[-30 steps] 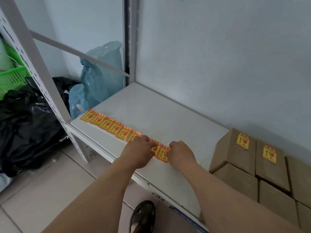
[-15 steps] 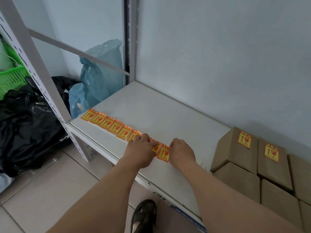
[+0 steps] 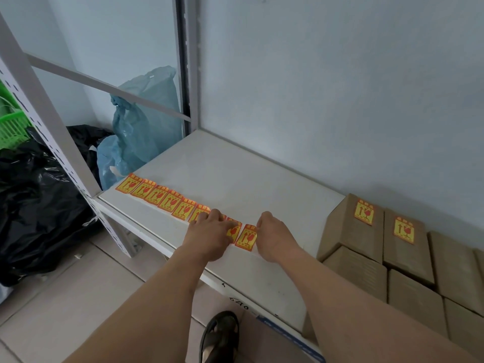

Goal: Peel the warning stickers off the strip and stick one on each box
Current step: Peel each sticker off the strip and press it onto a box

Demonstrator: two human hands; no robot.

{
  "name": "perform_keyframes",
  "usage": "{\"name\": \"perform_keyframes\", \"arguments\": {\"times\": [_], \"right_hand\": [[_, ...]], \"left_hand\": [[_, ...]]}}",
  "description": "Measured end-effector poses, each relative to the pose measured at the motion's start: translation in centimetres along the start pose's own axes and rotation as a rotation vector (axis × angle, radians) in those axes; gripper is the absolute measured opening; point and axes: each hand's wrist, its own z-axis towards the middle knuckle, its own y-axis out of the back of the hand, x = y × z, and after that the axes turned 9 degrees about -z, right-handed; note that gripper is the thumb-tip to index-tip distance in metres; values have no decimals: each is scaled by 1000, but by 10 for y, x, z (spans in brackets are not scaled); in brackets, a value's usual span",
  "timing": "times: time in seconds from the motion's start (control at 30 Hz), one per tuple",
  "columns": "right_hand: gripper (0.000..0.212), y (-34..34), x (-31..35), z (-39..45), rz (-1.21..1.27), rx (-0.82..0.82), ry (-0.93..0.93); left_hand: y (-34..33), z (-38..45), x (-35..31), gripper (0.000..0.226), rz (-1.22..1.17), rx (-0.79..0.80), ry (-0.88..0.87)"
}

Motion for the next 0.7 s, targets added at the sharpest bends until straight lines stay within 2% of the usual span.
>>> {"name": "perform_keyframes", "arguments": {"times": [0.37,0.53,0.7], "right_hand": [[11,25,-17,-18,-84,-45,115],[8,38,-31,-26,-143,-95,136],[21,59,-54,-37,-206,-165,143]], "left_hand": [[12,-2,-11,46,-47,31,6],[30,-4,-41,42,-19,-24,-73],[44,-7,-84,38,21,-129,-204]]}}
